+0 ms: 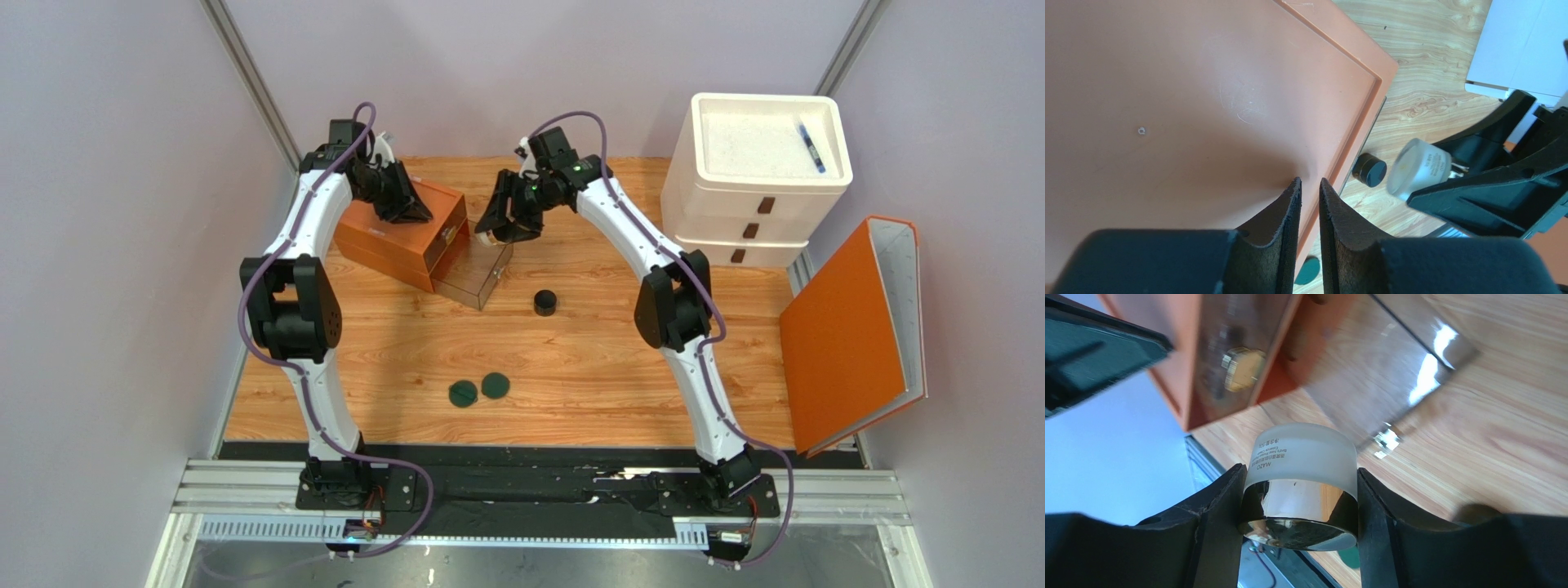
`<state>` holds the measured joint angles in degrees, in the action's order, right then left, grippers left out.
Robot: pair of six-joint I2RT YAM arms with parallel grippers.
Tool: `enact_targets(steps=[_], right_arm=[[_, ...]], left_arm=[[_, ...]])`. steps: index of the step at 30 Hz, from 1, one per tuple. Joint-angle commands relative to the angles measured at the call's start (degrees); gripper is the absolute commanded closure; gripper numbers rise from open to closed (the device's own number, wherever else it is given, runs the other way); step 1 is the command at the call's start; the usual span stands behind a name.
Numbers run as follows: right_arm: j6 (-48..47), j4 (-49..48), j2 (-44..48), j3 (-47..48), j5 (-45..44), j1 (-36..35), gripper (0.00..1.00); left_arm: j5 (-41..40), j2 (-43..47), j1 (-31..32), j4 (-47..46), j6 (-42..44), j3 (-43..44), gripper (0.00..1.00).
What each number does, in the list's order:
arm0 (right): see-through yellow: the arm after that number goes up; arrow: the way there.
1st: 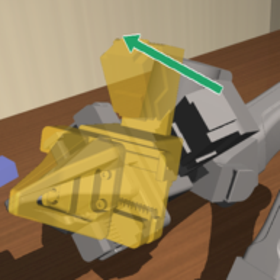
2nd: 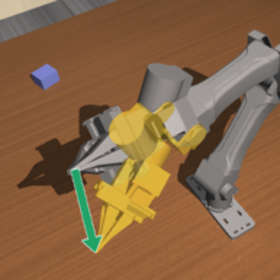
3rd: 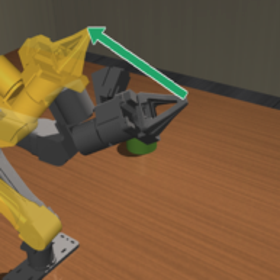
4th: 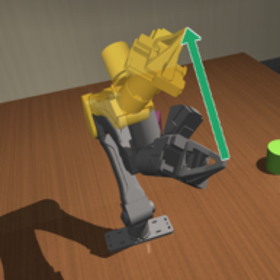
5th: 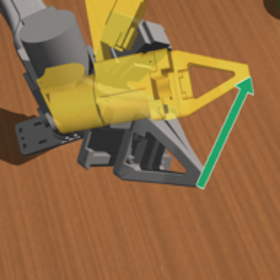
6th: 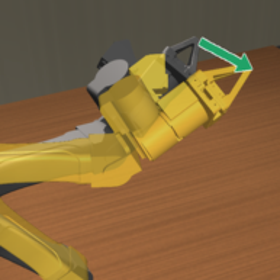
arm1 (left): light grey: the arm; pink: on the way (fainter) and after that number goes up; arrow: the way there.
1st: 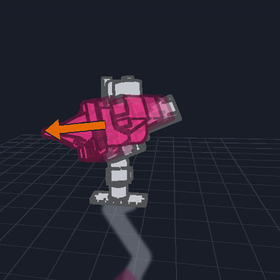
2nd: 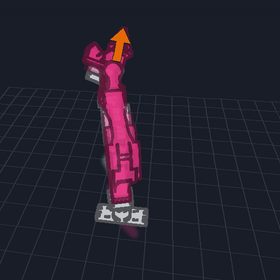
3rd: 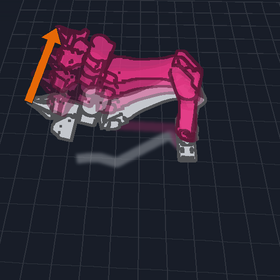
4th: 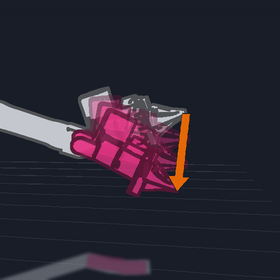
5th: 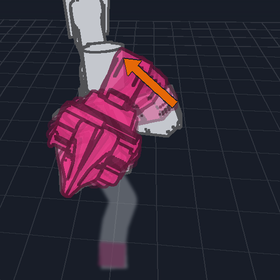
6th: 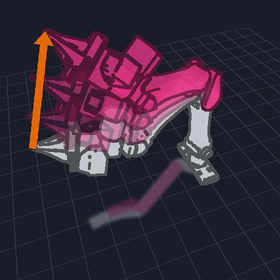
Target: Organize the makeup
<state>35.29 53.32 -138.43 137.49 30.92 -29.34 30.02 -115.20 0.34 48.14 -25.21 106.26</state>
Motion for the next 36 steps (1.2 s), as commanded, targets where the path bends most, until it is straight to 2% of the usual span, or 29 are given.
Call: enact_targets(steps=[1, 4, 7, 10, 11, 14, 19, 21, 24, 28, 33, 36], right_arm=[[8.1, -8.1, -3.2, 4.7, 5.9, -2.3, 1.0], [9.1, -8.5, -4.2, 3.7, 6.4, -3.1, 0.98], [10.4, -9.5, -4.8, 2.2, 7.0, -3.1, 0.89], [13.3, -12.4, -5.5, 2.1, 7.9, -2.8, 0.68], [13.9, -14.0, -6.0, 2.6, 8.3, -2.8, 0.52], [14.7, -15.2, -6.2, 4.8, 7.5, -2.7, 0.39], [13.8, -15.3, -4.3, 4.4, 5.4, -1.9, 0.35], [11.8, -13.0, -4.2, 4.5, 2.5, -1.8, 0.29], [11.4, -11.0, -5.1, 4.1, 2.8, -1.5, 0.28], [11.5, -9.7, -6.1, 3.8, 3.9, -1.3, 0.2], [8.8, -10.0, -2.1, 3.4, 0.9, -0.5, 0.2], [3.2, -7.5, 2.7, 0.9, -2.2, 0.7, 0.21]], left_arm=[[-2.2, -1.7, 0.0, 2.4, 1.0, -1.5, 0.76], [-1.9, -1.6, 0.0, 2.2, 0.8, -1.6, 0.76], [-2.0, -1.4, 0.0, 2.1, 0.7, -1.7, 0.76], [-2.1, -1.4, 0.0, 2.2, 0.7, -1.7, 0.76], [-2.1, -1.3, 0.0, 2.2, 0.7, -1.7, 0.76], [-2.3, -1.0, 0.0, 2.3, 0.9, -2.0, 0.76], [-2.7, -1.0, 0.0, 2.2, 0.8, -2.5, 0.76], [-2.6, -0.9, 0.0, 2.2, 0.8, -2.5, 0.76], [-2.5, -1.0, 0.0, 2.1, 0.7, -2.4, 0.76], [-2.6, -0.8, 0.0, 2.3, 0.7, -2.4, 0.76], [-3.0, -0.5, 0.0, 2.3, 0.8, -2.6, 0.76], [-2.5, -0.6, 0.0, 1.7, 0.5, -2.9, 0.76]])
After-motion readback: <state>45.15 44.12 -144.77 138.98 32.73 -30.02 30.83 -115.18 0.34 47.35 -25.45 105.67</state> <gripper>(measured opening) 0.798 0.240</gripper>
